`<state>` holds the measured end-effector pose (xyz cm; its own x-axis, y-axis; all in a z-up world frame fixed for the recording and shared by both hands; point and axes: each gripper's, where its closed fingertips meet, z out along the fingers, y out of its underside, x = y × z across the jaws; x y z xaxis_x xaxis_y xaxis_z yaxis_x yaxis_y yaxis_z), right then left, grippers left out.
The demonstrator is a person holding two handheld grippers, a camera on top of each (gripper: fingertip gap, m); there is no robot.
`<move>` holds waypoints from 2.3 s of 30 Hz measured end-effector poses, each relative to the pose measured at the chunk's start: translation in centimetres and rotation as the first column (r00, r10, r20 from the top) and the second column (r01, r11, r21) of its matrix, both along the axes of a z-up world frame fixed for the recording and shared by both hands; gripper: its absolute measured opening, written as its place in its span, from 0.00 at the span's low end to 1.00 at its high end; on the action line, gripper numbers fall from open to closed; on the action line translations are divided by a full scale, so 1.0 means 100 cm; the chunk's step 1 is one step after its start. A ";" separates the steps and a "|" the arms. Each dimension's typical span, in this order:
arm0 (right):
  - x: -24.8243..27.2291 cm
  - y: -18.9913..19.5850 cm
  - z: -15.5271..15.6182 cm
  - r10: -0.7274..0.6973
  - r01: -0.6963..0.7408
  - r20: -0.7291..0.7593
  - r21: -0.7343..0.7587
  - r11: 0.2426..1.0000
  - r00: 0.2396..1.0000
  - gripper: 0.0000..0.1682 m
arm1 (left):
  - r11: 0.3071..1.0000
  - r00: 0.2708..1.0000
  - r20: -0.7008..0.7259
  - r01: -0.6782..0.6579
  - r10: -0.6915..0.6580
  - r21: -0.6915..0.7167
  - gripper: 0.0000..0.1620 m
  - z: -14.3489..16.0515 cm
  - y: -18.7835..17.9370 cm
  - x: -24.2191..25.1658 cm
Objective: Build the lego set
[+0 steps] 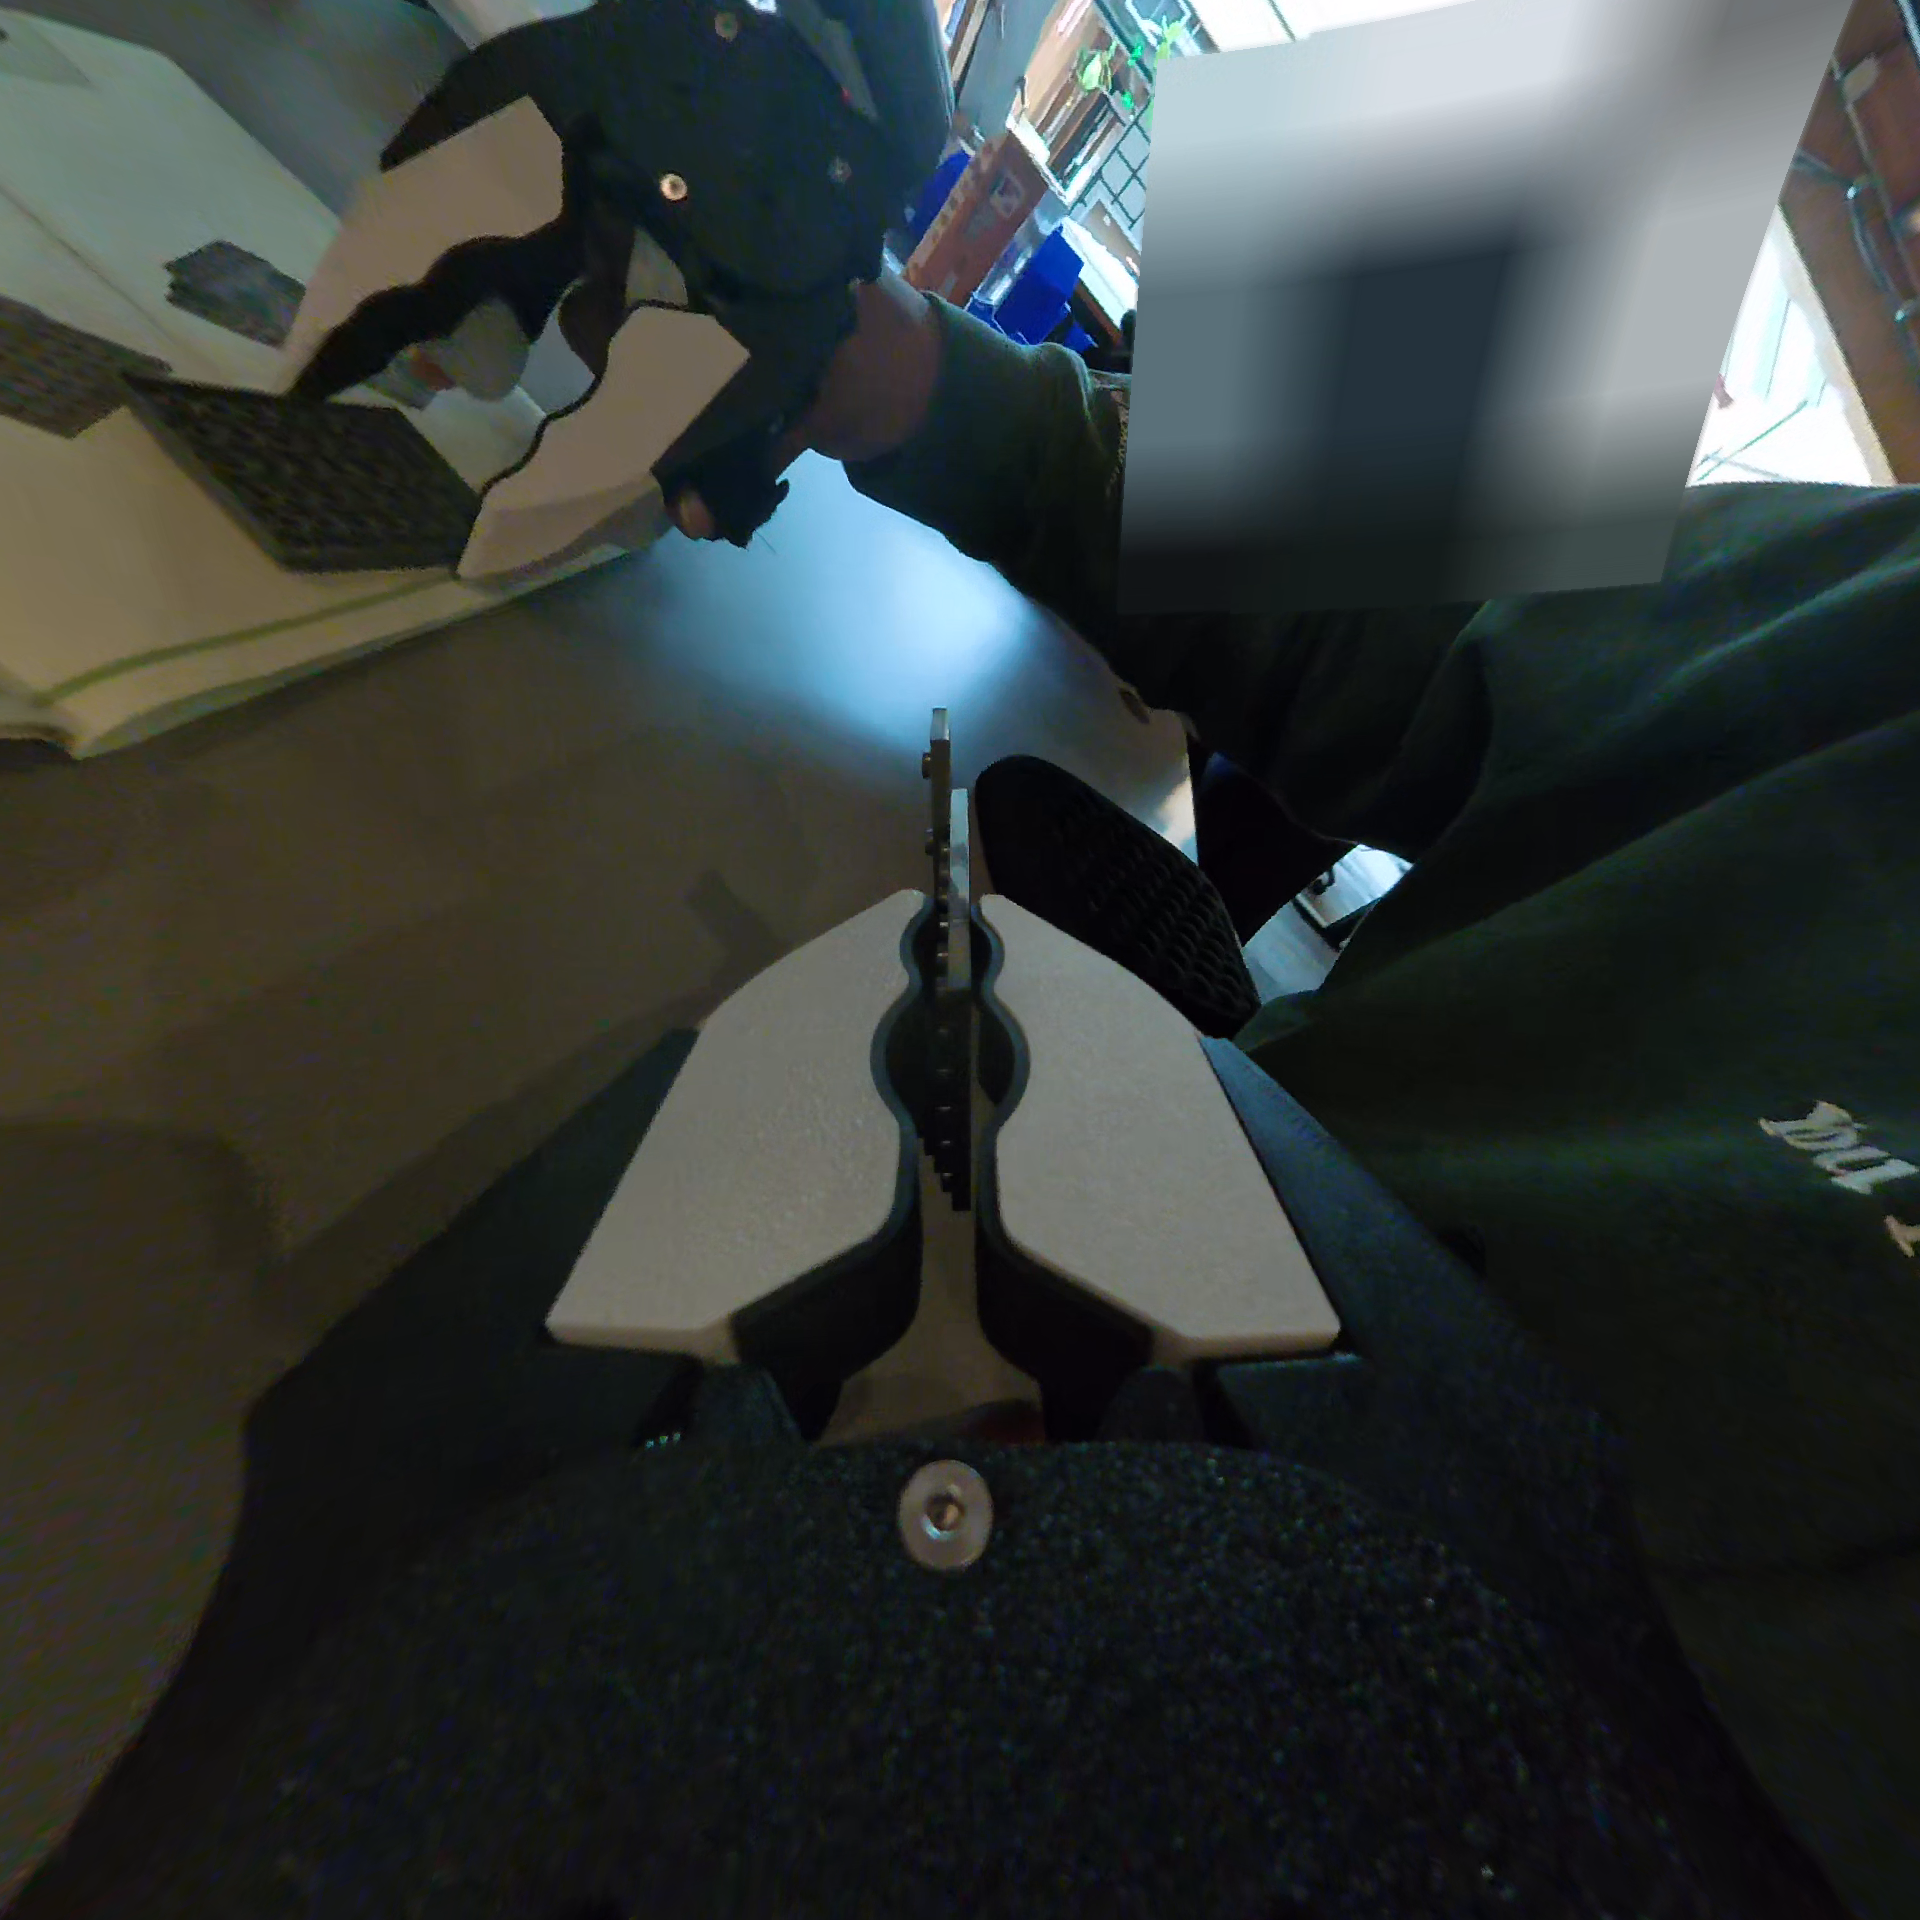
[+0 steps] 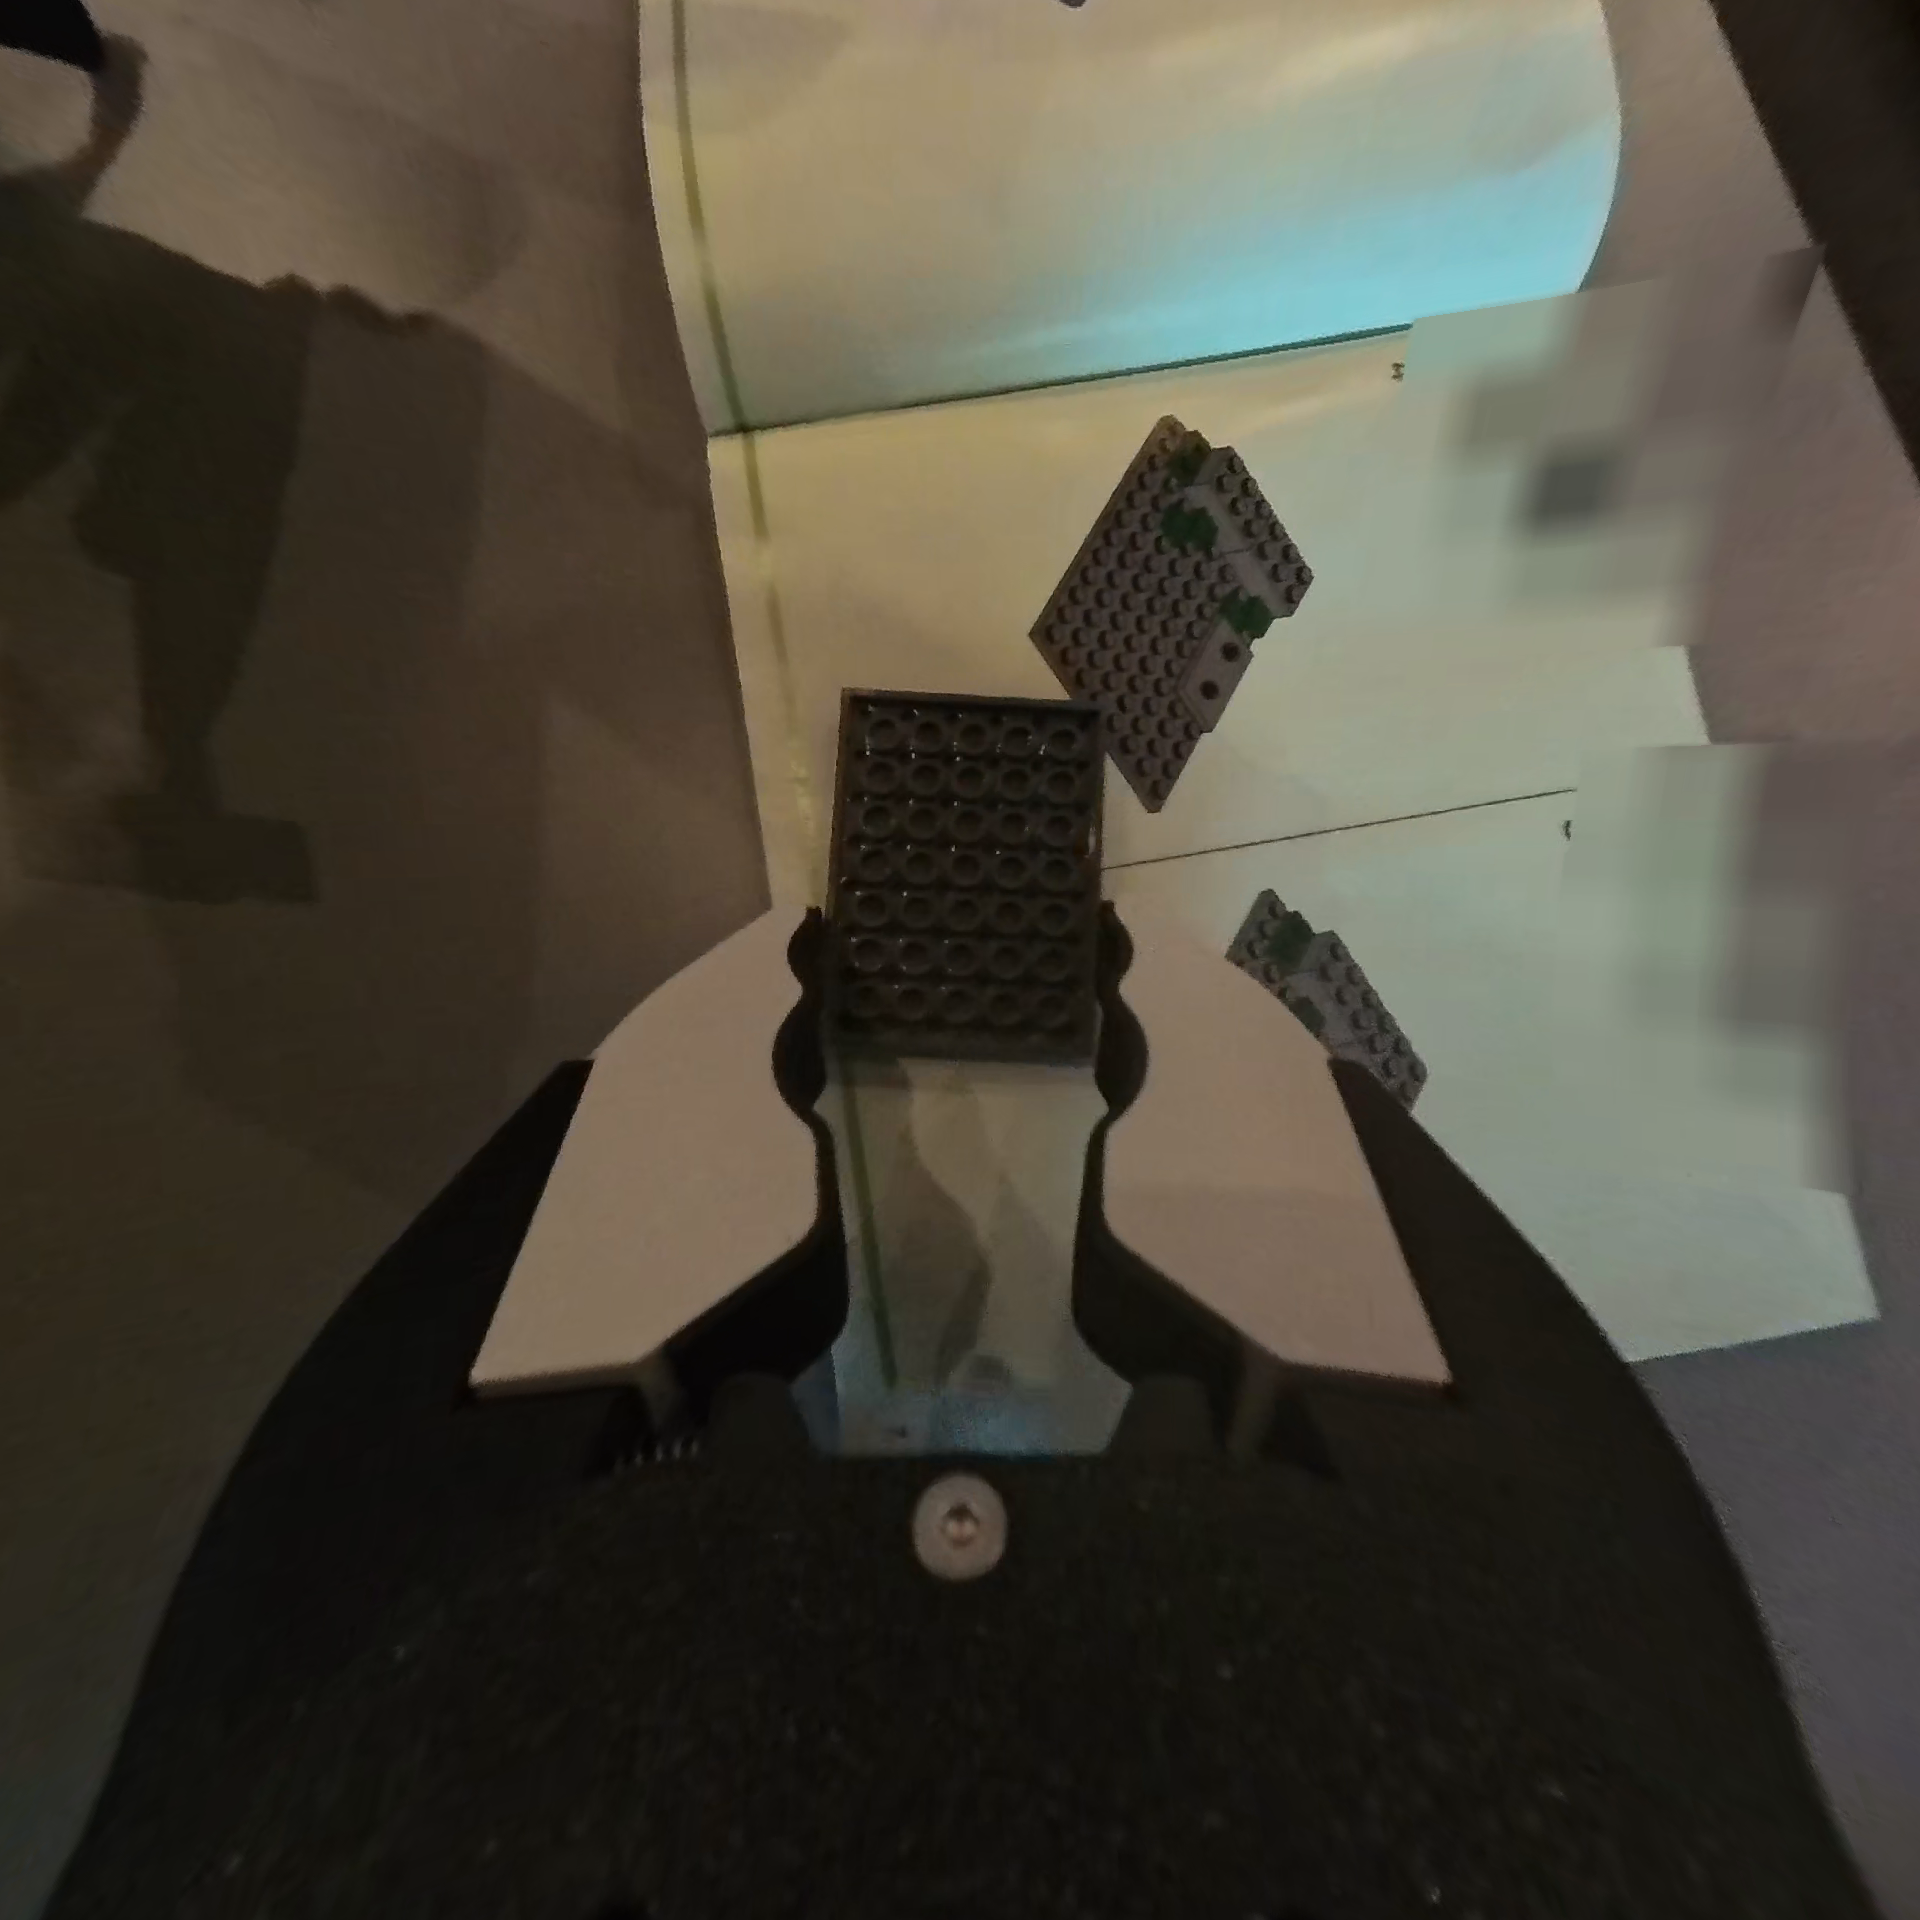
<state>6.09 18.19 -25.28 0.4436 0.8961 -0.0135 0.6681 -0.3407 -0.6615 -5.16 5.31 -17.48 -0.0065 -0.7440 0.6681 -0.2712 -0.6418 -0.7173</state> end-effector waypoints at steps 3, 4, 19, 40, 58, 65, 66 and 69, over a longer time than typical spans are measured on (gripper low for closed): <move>-0.002 -0.003 0.006 0.006 -0.005 -0.021 0.024 1.000 1.000 0.29 | 1.000 1.000 -0.003 0.003 -0.003 -0.021 0.03 -0.001 0.001 0.001; -0.005 -0.006 0.011 0.014 -0.013 -0.031 0.039 0.999 0.999 0.29 | 1.000 1.000 -0.004 0.005 -0.006 -0.026 0.03 -0.002 0.002 0.001; -0.078 -0.116 0.094 0.212 -0.211 0.033 0.318 0.924 0.977 0.29 | 0.997 0.998 -0.030 0.050 -0.052 -0.060 0.02 -0.005 -0.008 0.012; -0.052 -0.131 0.038 0.084 -0.062 -0.084 0.235 0.970 0.993 0.29 | 0.957 0.935 -0.274 0.163 -0.227 -0.239 0.06 -0.050 -0.021 0.028; -0.070 -0.129 0.037 0.078 -0.057 -0.057 0.306 0.950 0.995 0.30 | 0.947 0.941 -0.230 0.185 -0.248 -0.264 0.08 -0.045 -0.023 0.029; -0.072 -0.130 0.037 0.065 -0.051 -0.032 0.331 0.942 0.997 0.30 | 0.946 0.942 -0.234 0.174 -0.242 -0.274 0.07 -0.046 -0.023 0.029; -0.072 -0.130 0.037 0.062 -0.048 -0.031 0.334 0.941 0.998 0.30 | 0.945 0.942 -0.232 0.176 -0.242 -0.275 0.07 -0.046 -0.023 0.029; -0.071 -0.129 0.040 0.050 -0.030 -0.049 0.335 0.942 0.998 0.31 | 0.949 0.944 -0.228 0.179 -0.241 -0.261 0.07 -0.045 -0.023 0.029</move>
<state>-1.00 5.25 -21.31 0.4144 0.8705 0.2654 0.6350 -0.0677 -0.7695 -2.30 3.04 -21.95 0.0472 -0.5670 0.8224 -0.5708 -0.6910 -0.4436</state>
